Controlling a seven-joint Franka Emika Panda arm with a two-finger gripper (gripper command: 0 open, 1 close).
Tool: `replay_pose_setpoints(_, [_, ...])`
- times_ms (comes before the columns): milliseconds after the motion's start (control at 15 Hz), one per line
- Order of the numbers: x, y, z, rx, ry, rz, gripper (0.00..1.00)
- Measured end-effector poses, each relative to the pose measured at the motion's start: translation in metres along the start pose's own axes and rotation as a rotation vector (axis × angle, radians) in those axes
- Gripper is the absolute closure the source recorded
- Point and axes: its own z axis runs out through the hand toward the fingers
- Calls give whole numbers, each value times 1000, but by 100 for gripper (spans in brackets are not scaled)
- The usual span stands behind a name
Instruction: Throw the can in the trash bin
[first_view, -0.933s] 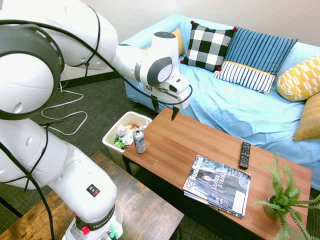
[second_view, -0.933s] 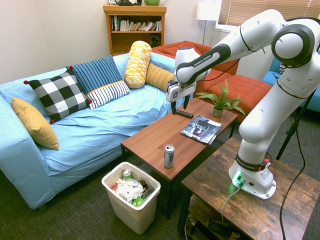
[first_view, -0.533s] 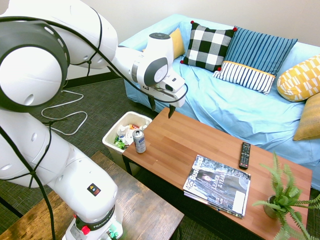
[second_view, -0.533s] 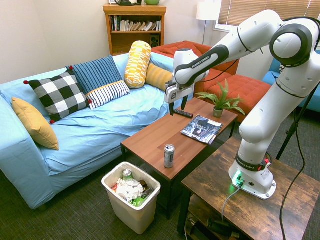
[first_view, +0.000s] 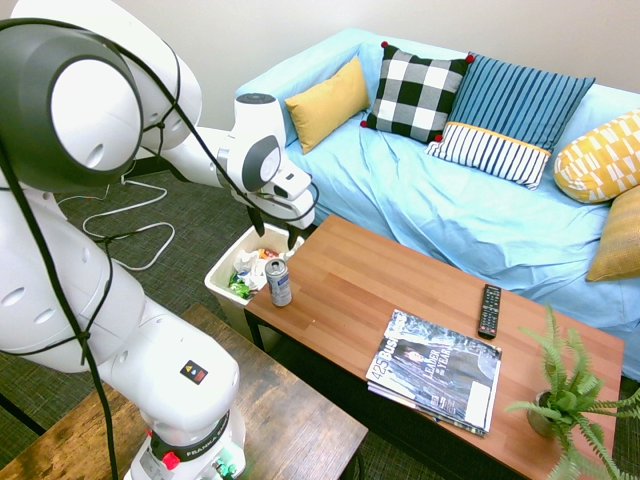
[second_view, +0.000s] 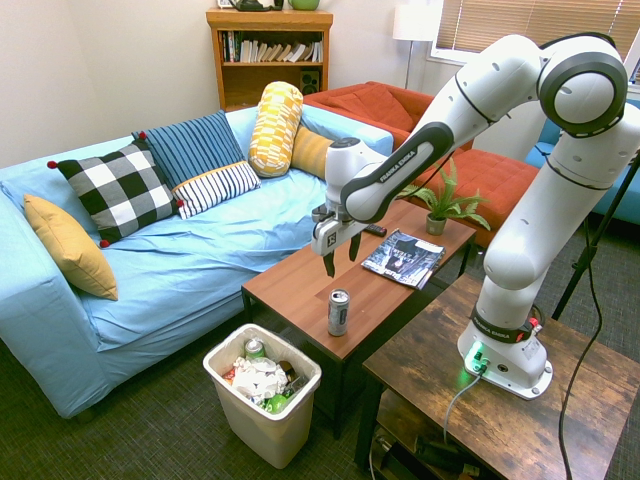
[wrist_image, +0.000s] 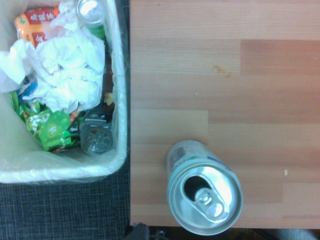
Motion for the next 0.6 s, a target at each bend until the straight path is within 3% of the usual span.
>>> replay_pose_setpoints(600, [5,-17,56,-53,-56,56,0])
